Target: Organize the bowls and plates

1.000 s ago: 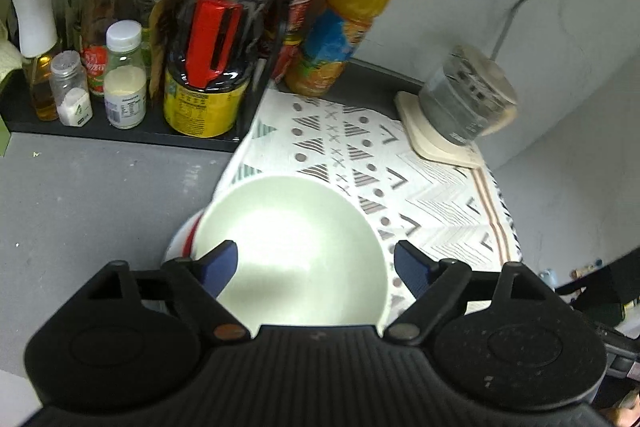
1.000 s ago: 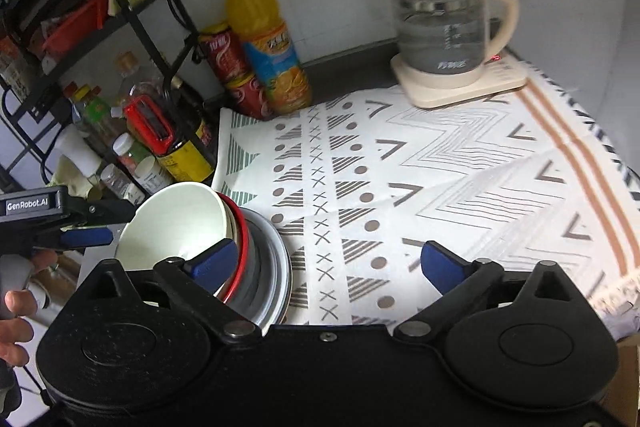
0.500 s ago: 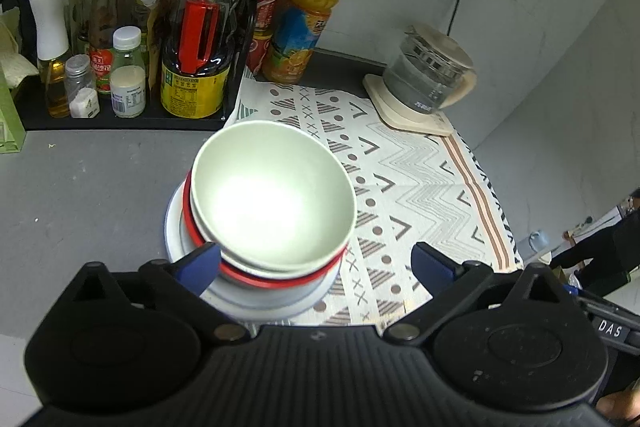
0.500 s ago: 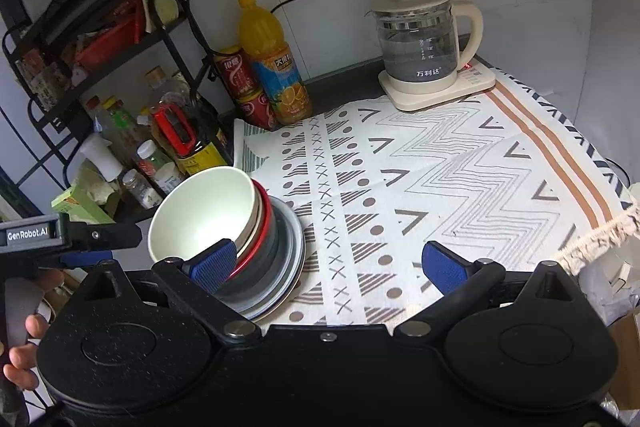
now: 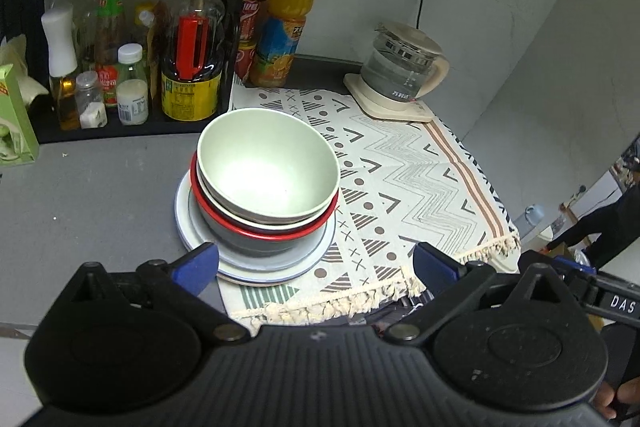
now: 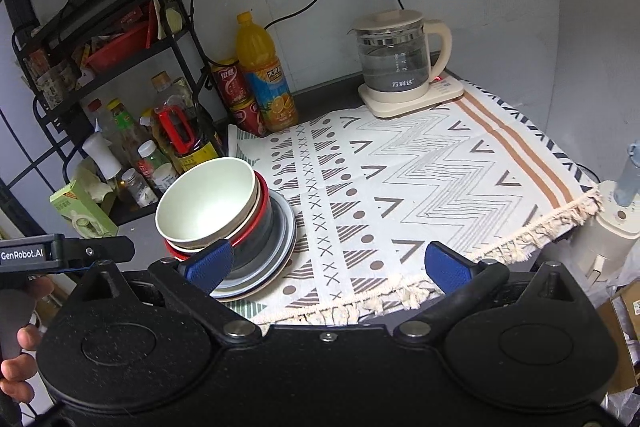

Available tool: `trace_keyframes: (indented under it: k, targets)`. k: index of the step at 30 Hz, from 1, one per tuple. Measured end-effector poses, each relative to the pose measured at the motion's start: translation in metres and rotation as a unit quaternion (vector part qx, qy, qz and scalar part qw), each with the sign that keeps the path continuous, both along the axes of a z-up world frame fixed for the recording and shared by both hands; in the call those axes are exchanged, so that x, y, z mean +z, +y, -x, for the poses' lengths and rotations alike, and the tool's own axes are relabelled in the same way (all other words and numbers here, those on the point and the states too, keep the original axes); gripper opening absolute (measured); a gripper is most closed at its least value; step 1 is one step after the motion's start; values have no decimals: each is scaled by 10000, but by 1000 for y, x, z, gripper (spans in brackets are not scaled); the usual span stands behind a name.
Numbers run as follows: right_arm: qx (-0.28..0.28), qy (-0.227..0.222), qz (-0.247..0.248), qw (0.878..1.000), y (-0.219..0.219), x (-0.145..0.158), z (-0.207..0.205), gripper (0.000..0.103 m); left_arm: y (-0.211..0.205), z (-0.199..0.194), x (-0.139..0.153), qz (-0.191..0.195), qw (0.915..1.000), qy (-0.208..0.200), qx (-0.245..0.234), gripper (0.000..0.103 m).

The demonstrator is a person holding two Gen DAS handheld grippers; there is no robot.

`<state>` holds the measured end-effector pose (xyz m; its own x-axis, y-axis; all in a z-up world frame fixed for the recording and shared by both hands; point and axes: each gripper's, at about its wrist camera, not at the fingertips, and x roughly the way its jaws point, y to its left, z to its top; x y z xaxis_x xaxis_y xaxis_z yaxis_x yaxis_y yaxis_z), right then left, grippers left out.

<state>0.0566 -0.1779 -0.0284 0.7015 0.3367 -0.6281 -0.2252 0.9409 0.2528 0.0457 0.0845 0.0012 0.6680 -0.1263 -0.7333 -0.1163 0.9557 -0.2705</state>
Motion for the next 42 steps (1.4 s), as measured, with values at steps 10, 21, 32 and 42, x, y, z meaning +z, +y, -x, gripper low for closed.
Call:
trace_keyframes:
  k: [10, 21, 32, 42]
  targets:
    - [-169, -234, 342, 9990, 5, 9, 27, 103, -4, 29, 6, -95, 9996, -207, -166, 102]
    - [-146, -356, 496, 9980, 12, 12, 38, 103, -3, 42, 2, -196, 9994, -197, -217, 102]
    - [-71, -310, 529, 9981, 17, 9, 37, 103, 2, 42, -1, -206, 9996, -138, -166, 102]
    - [-67, -301, 526, 9981, 18, 9, 36, 103, 4, 40, -2, -216, 9996, -122, -124, 102]
